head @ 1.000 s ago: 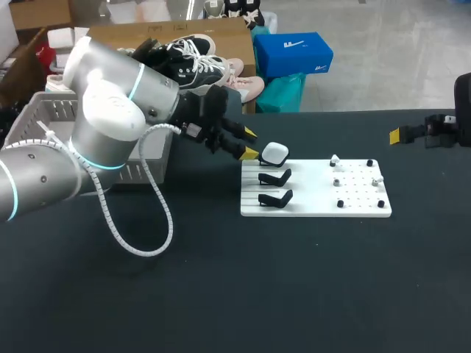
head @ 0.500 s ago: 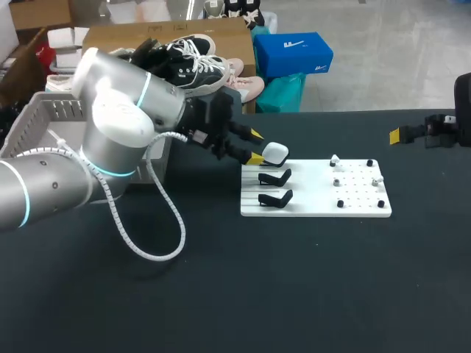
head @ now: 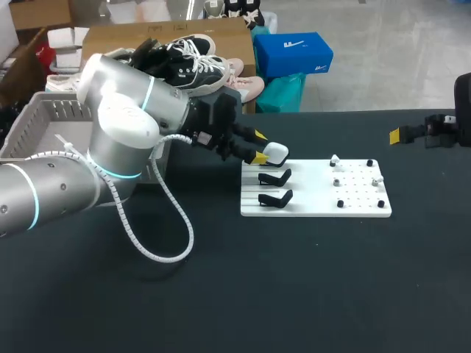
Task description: Pick up each earbud case from the left stands, insert the matching earbuds, close the lid, and place the case in the box.
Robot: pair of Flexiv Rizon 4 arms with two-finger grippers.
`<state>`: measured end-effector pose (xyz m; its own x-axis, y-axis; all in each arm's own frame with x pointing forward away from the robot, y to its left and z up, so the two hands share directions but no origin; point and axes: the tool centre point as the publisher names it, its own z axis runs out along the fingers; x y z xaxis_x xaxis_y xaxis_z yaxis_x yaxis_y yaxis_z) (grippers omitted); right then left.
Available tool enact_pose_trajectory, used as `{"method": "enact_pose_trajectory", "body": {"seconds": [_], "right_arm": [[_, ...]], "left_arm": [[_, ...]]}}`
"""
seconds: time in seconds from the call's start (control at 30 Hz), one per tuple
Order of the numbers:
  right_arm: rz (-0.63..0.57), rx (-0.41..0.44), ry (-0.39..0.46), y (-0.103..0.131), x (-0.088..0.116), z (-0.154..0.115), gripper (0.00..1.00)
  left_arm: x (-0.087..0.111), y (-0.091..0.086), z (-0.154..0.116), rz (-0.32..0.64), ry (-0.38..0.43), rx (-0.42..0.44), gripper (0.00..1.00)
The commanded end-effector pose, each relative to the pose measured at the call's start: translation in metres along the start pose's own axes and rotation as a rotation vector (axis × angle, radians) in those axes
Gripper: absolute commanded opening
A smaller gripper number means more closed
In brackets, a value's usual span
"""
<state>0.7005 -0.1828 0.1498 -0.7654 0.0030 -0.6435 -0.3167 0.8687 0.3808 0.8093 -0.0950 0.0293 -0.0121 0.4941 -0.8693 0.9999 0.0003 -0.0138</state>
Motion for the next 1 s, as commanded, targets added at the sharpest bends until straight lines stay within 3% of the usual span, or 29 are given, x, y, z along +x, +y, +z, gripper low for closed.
{"method": "enact_pose_trajectory", "body": {"seconds": [0.03, 0.1, 0.57, 0.87, 1.0], "right_arm": [[-0.002, -0.004, 0.001, -0.0012, 0.0001, -0.0002, 1.0], [-0.002, -0.004, 0.001, -0.0012, 0.0001, -0.0002, 1.0], [-0.002, -0.004, 0.001, -0.0012, 0.0001, -0.0002, 1.0], [-0.002, -0.004, 0.001, -0.0012, 0.0001, -0.0002, 1.0], [-0.002, -0.004, 0.001, -0.0012, 0.0001, -0.0002, 1.0]], "left_arm": [[0.0019, 0.0054, 0.006, -0.001, -0.002, 0.008, 0.61], [0.0031, 0.0053, 0.0073, -0.004, -0.002, 0.01, 0.52], [0.0037, 0.0082, 0.0095, -0.009, -0.005, 0.023, 0.44], [0.006, 0.0099, 0.0116, -0.005, -0.001, 0.027, 0.53], [0.0061, 0.0108, 0.0131, -0.002, -0.001, 0.028, 0.51]]}}
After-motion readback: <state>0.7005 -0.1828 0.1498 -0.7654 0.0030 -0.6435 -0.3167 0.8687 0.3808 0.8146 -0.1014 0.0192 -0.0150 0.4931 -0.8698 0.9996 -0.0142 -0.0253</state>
